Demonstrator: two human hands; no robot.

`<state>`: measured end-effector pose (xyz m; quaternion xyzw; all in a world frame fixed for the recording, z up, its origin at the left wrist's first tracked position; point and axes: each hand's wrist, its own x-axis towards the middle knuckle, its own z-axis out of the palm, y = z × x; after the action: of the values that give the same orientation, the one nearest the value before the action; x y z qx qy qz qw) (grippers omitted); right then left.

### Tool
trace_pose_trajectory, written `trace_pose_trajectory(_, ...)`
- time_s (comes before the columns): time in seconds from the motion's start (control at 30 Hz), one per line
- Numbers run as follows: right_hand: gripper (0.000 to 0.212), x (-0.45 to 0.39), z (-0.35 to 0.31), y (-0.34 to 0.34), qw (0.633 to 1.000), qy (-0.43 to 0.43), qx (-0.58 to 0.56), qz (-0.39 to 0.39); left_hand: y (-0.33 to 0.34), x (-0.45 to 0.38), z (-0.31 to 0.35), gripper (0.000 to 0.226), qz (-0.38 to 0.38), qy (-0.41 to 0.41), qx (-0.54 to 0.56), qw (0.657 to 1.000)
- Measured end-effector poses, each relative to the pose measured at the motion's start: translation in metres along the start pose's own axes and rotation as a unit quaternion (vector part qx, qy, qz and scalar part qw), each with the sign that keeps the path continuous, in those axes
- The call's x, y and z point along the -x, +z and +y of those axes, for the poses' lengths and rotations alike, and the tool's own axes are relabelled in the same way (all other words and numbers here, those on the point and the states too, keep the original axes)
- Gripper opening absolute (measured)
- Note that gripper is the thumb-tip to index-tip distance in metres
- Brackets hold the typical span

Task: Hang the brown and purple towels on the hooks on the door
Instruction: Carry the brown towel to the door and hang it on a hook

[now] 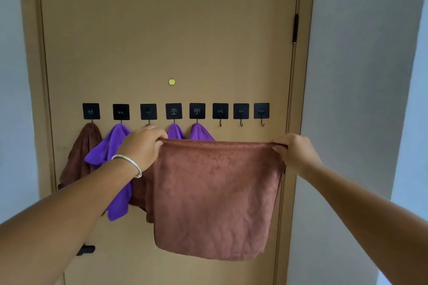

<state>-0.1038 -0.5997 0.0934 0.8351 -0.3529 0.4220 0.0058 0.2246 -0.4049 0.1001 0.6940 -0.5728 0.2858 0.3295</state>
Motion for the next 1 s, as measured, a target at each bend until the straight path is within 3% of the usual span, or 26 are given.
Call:
trace_pose_trajectory(0.1, 0.028, -0.027, 0.010, 0.024, 0.998, -0.064, 0.003, 0.006, 0.024, -0.021, -0.012, 0.027, 0.008, 0.057, -0.050, 0.997)
trace_pose_trajectory(0.23, 0.036, -0.072, 0.025, 0.047, 0.982, -0.158, 0.101, -0.035, 0.053, -0.061, -0.018, 0.044, -0.034, 0.187, -0.162, 0.968)
trace_pose_trajectory(0.37, 0.048, -0.121, 0.041, 0.071, 0.949, -0.250, 0.178, -0.073, 0.088, -0.103, -0.028, 0.039, -0.034, 0.191, -0.218, 0.956)
trace_pose_trajectory(0.43, 0.055, -0.141, 0.048, 0.088, 0.946, -0.249, 0.188, -0.086, 0.105, -0.117, -0.030, 0.046, -0.012, 0.187, -0.209, 0.960)
trace_pose_trajectory(0.53, 0.064, -0.166, 0.054, 0.111, 0.950, -0.224, 0.197, -0.093, 0.130, -0.132, -0.025, 0.075, 0.011, 0.197, -0.241, 0.950)
trace_pose_trajectory(0.6, 0.067, -0.178, 0.053, 0.123, 0.951, -0.210, 0.210, -0.088, 0.143, -0.141, -0.022, 0.085, -0.018, 0.185, -0.282, 0.941)
trace_pose_trajectory(0.7, 0.063, -0.193, 0.051, 0.137, 0.947, -0.199, 0.237, -0.084, 0.156, -0.157, -0.018, 0.075, -0.071, 0.148, -0.314, 0.935)
trace_pose_trajectory(1.0, 0.047, -0.216, 0.044, 0.151, 0.935, -0.180, 0.296, -0.073, 0.180, -0.192, -0.030, 0.066, -0.090, 0.124, -0.351, 0.924)
